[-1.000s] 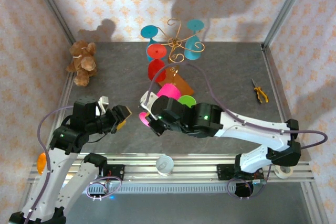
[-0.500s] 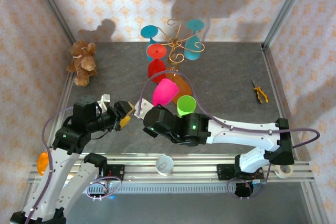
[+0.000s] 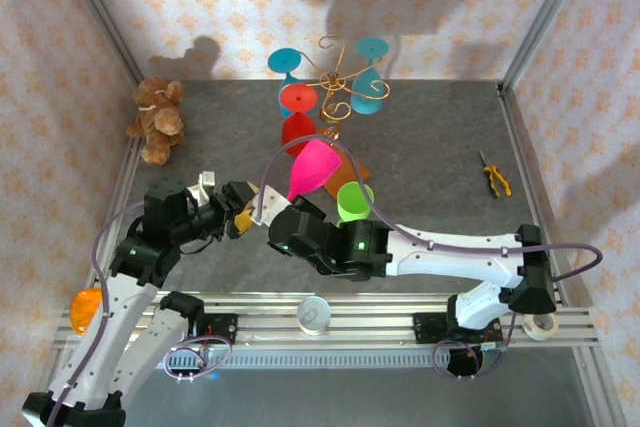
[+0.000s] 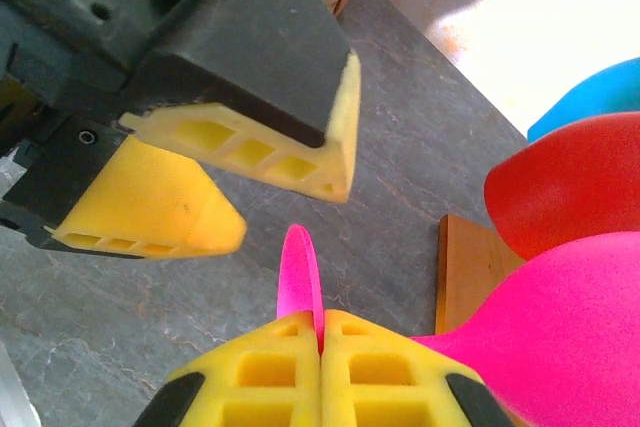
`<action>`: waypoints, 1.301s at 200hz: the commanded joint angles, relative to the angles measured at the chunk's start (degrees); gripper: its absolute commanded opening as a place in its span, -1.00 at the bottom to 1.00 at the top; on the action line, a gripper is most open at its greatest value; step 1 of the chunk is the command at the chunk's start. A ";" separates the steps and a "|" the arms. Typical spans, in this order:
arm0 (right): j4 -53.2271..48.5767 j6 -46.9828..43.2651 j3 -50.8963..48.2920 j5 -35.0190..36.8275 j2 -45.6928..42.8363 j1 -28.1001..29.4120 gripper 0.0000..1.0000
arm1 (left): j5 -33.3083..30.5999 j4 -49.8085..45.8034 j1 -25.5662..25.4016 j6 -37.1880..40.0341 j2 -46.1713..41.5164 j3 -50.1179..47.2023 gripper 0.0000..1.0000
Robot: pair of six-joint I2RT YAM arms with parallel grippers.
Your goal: Take the wine glass off the wine glass rack
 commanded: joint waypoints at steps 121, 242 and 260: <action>6.87 -4.20 3.11 3.25 4.36 0.26 -1.00 | 2.07 7.56 0.68 -2.93 0.32 -2.34 0.10; 11.93 -9.46 3.88 4.74 5.97 0.26 -1.00 | 1.55 9.35 0.69 -4.05 -0.30 -3.99 -0.05; 12.06 -9.11 4.17 3.73 5.95 0.26 -1.00 | 1.45 10.04 0.63 -4.54 -0.30 -4.44 -0.15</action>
